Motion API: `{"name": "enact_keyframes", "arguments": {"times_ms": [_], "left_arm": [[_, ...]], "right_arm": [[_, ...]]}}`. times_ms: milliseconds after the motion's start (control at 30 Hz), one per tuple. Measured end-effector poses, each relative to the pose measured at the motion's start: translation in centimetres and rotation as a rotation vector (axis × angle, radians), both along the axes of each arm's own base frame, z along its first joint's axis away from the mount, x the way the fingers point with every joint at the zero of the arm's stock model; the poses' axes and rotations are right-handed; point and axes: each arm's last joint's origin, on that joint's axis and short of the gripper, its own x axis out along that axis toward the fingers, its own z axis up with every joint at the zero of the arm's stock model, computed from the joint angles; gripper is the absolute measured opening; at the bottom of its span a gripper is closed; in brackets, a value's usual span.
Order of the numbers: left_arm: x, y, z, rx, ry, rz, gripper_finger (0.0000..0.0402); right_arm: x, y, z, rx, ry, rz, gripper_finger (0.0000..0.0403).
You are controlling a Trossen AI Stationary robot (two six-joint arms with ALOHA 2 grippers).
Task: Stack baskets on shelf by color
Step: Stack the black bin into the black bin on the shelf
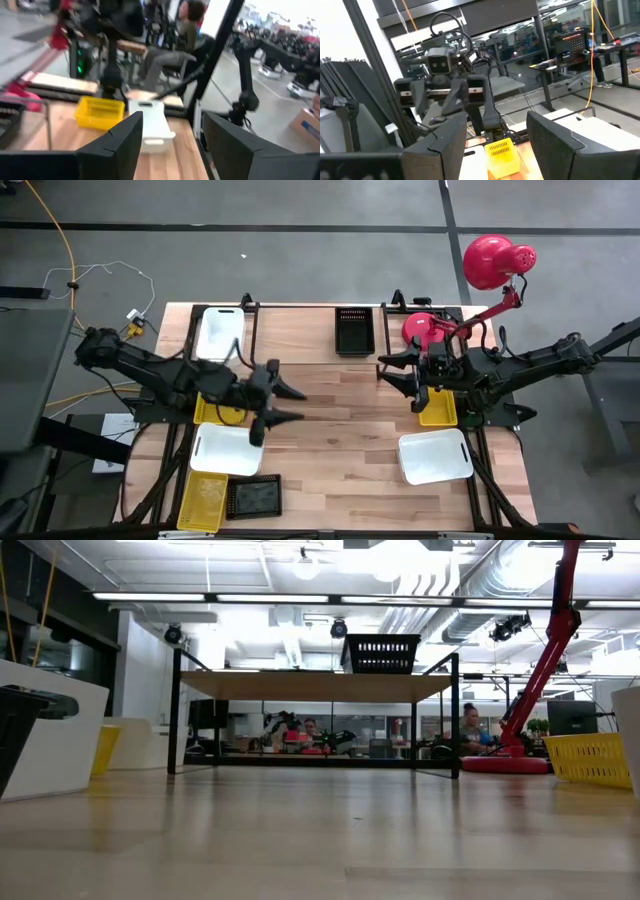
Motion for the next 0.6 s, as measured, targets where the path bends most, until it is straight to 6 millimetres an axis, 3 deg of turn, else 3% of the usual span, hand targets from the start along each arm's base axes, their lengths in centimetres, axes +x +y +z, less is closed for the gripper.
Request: {"name": "enact_keyframes", "arguments": {"times_ms": [233,600], "left_arm": [[1.3,-2.0,-0.7,0.005,0.057,-0.096,0.0203],[1.4,-3.1,-1.9,0.009,0.149,-0.131,0.0203]], "right_arm": [[0.0,0.0,0.0,-0.012,0.001,0.002,0.0195],[0.0,0.0,-0.3,-0.019,0.032,0.002,0.0195]]}}
